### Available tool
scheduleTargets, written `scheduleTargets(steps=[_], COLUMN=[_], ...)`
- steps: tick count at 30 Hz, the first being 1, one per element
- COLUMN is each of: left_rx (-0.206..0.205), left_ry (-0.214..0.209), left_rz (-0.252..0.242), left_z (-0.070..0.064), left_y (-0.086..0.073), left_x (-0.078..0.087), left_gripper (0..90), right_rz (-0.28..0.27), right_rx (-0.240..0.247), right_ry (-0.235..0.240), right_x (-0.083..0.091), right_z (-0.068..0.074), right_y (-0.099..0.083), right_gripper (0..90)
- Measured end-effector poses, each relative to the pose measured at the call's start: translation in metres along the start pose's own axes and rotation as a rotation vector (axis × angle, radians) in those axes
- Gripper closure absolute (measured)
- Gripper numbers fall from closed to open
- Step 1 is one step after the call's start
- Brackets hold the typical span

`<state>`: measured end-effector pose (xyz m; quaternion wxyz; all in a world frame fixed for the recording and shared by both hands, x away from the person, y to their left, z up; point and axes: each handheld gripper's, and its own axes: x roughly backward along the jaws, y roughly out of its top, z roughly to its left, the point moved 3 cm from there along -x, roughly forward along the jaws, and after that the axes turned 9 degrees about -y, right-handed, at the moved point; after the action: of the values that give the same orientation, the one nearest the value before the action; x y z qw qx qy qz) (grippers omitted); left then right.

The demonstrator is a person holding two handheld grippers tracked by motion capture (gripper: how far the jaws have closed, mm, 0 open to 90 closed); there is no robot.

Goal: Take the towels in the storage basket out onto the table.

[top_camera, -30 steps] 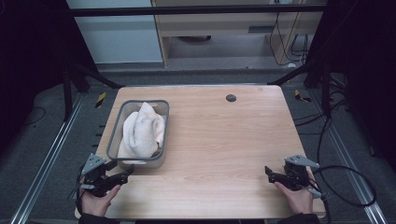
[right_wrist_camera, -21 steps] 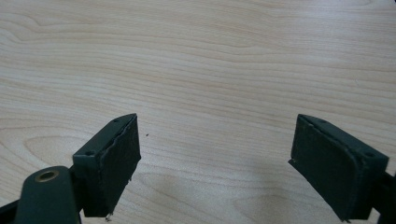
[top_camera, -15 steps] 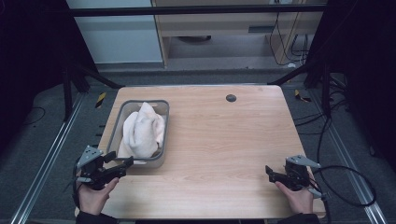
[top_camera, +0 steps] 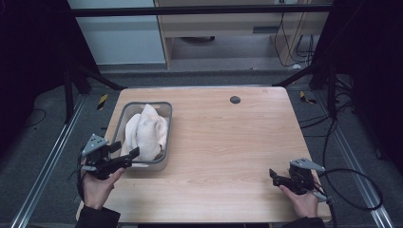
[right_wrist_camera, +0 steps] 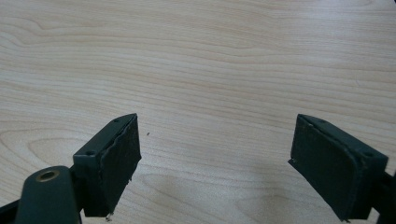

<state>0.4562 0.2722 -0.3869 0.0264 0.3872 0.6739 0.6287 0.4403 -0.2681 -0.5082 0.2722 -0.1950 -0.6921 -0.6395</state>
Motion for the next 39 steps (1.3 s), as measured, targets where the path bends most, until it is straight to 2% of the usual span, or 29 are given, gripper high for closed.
scheduleTargets(steps=[12, 21, 28, 39], left_rx=[0.003, 0.002, 0.013, 0.017], left_ry=[0.003, 0.025, 0.021, 0.045], left_rz=[0.053, 0.101, 0.137, 0.198], left_z=[0.007, 0.013, 0.016, 0.021], left_y=[0.022, 0.032, 0.037, 0.036], left_x=[-0.014, -0.025, -0.039, -0.062], left_gripper=[21.7, 20.4, 19.0, 16.0], right_rz=[0.008, 0.024, 0.033, 0.044], right_rx=[0.006, 0.013, 0.015, 0.019], right_ry=[0.000, 0.006, 0.011, 0.018], right_x=[-0.001, -0.003, -0.004, -0.005], right_z=[-0.001, 0.000, 0.000, 0.000], right_y=[0.000, -0.001, -0.002, -0.002], right_gripper=[14.8, 14.7, 14.7, 14.3])
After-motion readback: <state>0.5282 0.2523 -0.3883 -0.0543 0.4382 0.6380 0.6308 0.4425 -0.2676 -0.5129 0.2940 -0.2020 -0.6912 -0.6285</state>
